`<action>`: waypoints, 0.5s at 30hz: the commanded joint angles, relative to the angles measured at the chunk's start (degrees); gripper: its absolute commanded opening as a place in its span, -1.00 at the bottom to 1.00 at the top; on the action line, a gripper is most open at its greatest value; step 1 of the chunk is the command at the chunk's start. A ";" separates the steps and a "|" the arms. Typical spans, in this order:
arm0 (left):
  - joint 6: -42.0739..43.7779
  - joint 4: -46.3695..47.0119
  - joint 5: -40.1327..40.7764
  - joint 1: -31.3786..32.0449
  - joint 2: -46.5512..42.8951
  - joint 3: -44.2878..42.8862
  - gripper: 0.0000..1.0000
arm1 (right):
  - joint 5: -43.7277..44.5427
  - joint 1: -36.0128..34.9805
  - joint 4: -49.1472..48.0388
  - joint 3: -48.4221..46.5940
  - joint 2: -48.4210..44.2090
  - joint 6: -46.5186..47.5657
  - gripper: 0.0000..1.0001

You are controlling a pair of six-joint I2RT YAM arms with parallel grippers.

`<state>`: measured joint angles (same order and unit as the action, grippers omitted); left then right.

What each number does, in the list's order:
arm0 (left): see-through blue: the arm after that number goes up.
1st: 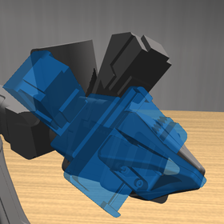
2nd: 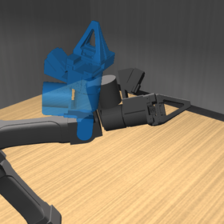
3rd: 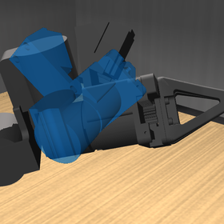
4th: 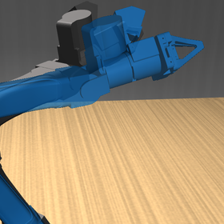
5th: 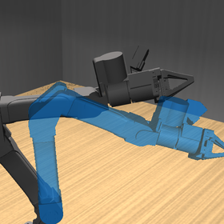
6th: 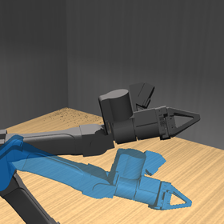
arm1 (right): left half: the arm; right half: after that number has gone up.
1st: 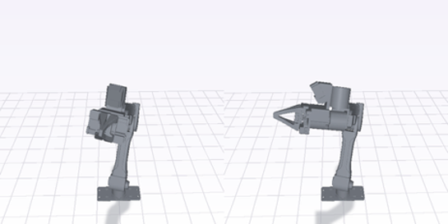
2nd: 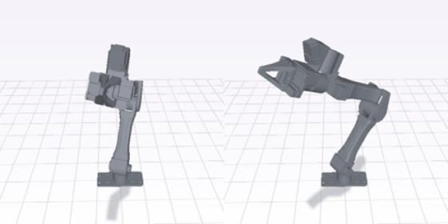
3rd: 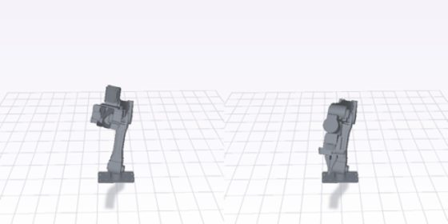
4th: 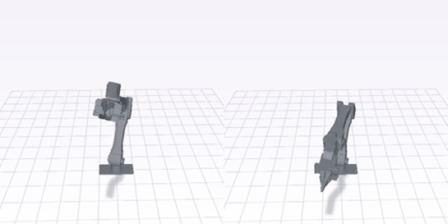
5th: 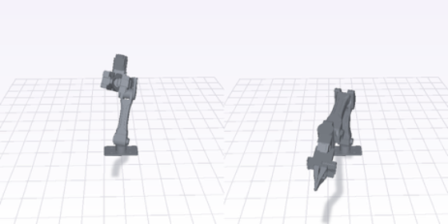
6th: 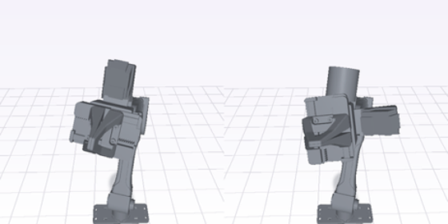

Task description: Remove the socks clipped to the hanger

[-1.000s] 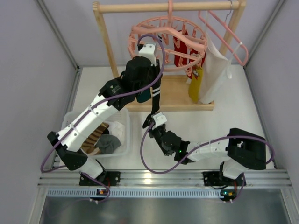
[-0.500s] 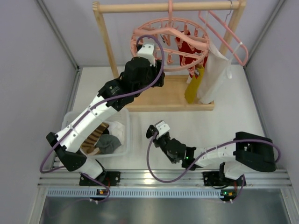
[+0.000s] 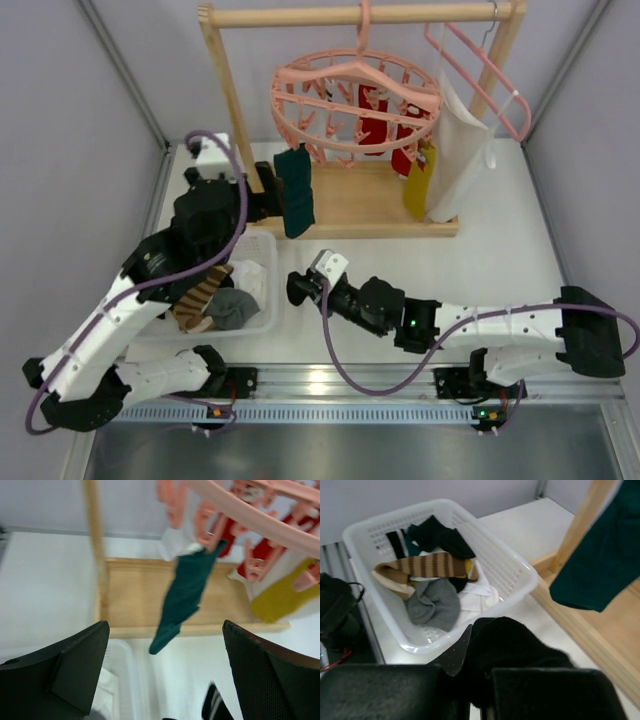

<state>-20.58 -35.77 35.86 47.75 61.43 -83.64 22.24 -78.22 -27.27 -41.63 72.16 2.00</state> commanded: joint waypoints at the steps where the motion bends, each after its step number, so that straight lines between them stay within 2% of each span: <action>1: -3.15 -5.08 17.03 -0.02 -6.56 3.12 0.97 | -12.88 0.51 8.00 -9.32 3.05 2.83 -1.00; 3: -5.08 -9.55 24.30 -0.02 -8.95 4.18 0.97 | -19.04 1.83 10.56 -15.37 7.35 4.06 -1.00; 6: -6.23 -11.69 28.64 -0.02 -14.66 6.10 0.97 | -23.80 3.33 14.51 -24.07 14.55 5.47 -1.00; 11: -4.57 -11.78 30.41 -0.02 -24.23 8.84 0.97 | -30.14 5.18 20.57 -38.68 26.61 5.56 -1.00; 15: -2.19 -11.78 31.03 -0.02 -25.57 9.89 0.97 | -30.85 6.05 22.34 -49.31 35.83 4.24 -0.95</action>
<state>-24.84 -46.74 64.31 47.72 35.46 -75.11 -4.43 -73.30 -9.17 -84.07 104.14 6.39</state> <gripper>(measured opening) 0.984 0.016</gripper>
